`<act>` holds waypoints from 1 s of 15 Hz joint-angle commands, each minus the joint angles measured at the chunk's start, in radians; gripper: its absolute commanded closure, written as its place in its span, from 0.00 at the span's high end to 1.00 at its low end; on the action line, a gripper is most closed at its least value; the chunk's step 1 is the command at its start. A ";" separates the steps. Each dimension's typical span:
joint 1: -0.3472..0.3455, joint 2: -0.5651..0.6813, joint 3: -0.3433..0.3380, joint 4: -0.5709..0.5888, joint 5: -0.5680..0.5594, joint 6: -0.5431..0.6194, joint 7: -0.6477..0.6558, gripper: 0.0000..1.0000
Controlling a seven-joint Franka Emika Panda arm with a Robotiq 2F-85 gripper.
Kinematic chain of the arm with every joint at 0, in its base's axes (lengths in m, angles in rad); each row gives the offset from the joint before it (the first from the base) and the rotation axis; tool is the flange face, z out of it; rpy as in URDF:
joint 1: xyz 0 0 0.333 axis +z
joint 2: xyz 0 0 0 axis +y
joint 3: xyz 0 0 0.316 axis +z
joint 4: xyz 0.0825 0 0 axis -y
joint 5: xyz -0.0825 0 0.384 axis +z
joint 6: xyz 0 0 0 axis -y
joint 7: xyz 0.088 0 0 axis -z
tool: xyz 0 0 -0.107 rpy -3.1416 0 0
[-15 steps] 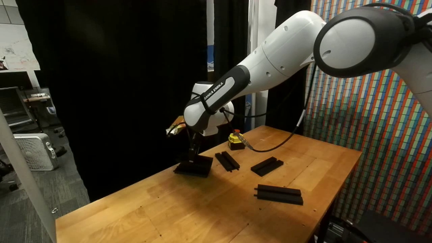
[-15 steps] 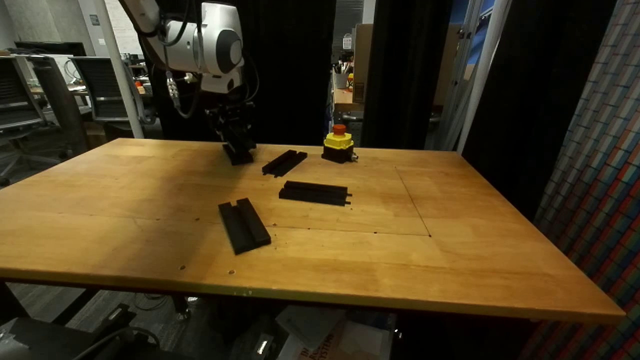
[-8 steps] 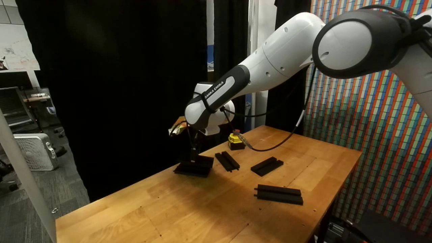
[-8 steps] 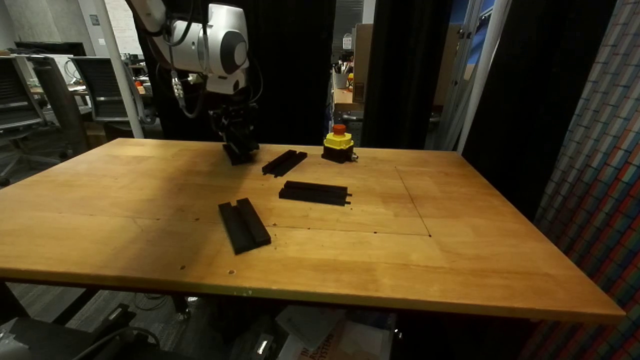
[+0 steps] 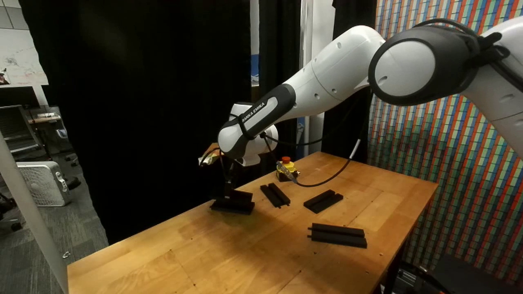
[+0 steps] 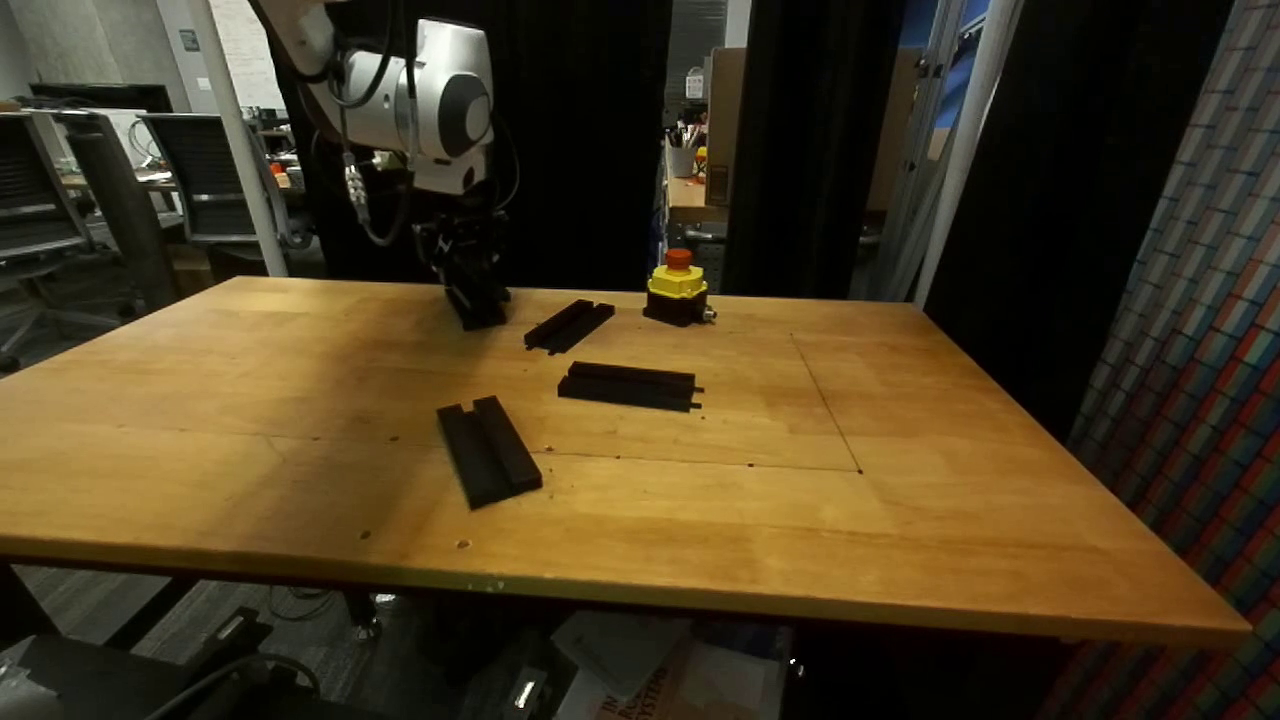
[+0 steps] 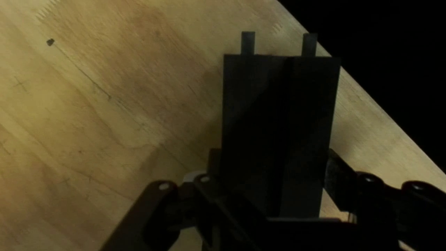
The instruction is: Stack the black objects together
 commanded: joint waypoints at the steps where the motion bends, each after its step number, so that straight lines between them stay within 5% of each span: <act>1: -0.002 0.042 -0.008 0.075 0.024 -0.064 -0.011 0.45; 15: 0.007 0.129 -0.014 0.219 0.025 -0.185 0.017 0.45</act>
